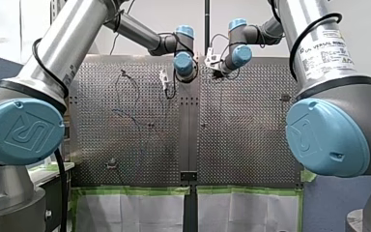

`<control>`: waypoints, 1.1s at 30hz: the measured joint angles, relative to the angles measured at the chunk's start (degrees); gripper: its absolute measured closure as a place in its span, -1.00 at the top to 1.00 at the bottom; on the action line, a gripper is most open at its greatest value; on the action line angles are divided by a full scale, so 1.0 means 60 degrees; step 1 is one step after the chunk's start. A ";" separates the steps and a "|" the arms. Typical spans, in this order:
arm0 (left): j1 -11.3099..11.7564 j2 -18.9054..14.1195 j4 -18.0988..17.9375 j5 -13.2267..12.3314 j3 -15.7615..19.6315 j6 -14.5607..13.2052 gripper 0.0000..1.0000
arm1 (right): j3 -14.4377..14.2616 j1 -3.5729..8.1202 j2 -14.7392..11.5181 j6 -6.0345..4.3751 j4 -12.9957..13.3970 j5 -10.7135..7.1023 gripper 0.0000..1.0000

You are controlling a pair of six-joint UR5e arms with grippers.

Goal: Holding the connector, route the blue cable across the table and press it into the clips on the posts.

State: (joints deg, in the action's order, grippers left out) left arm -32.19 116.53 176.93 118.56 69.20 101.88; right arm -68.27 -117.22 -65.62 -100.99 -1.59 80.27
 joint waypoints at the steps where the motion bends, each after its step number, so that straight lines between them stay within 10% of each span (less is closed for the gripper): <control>1: -0.0021 -0.0003 -0.0013 0.0036 0.0056 -0.0001 -1.00 | -0.0034 -0.0008 0.0001 0.0005 0.0001 0.0003 -1.00; 24: -0.0161 0.0003 -0.1466 -0.0157 0.2041 0.0152 -1.00 | -0.1640 -0.0028 0.0036 0.0062 0.0338 0.0111 -1.00; 33: -0.0095 0.0007 -0.2250 -0.0444 0.2818 0.0162 -1.00 | -0.2463 0.0004 0.0037 0.0531 0.0440 0.0360 -1.00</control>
State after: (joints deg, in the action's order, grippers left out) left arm -32.76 116.57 163.44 115.90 86.11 102.85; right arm -83.05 -117.20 -65.40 -97.80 1.06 82.42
